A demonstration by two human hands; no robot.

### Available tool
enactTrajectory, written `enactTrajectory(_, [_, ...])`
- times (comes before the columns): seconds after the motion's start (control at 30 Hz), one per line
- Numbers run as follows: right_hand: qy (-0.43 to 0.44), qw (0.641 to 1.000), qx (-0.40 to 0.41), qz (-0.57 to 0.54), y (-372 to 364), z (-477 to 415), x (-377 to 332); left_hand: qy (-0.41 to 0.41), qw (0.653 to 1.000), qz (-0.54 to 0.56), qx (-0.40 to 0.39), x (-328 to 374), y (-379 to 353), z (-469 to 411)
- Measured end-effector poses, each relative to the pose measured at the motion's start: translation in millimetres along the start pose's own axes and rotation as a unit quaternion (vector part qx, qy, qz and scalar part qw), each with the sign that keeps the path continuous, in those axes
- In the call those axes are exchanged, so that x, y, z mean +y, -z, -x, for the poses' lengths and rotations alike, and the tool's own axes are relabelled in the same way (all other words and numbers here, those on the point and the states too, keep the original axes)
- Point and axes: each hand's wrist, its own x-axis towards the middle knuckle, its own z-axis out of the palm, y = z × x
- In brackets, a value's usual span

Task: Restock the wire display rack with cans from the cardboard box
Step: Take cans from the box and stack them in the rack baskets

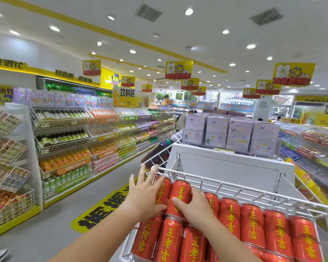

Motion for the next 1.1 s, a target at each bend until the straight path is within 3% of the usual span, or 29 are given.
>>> enactTrajectory(0.13, [0.0, 1.0, 0.023, 0.003, -8, 6, -5, 0.021, 0.984, 0.173, -0.031, -10, -11, 3])
enactTrajectory(0.27, [0.004, 0.998, 0.055, 0.038, -8, 7, -14, 0.004, 0.967, 0.246, -0.063, -14, -10, 3])
enactTrajectory(0.53, [-0.003, 0.997, 0.029, 0.077, -2, 23, -17, -0.019, 0.976, 0.197, -0.096, -19, 0, 29])
enactTrajectory(0.73, [0.093, 0.953, 0.058, 0.283, 8, 69, -5, -0.026, 0.98, 0.152, -0.124, -18, 5, 76])
enactTrajectory(0.87, [0.091, 0.932, 0.047, 0.348, 3, 109, 0, -0.045, 0.984, 0.086, -0.147, -18, 0, 102])
enactTrajectory(1.1, [0.034, 0.915, 0.052, 0.398, -24, 194, 13, -0.135, 0.985, 0.083, -0.07, -10, -31, 156])
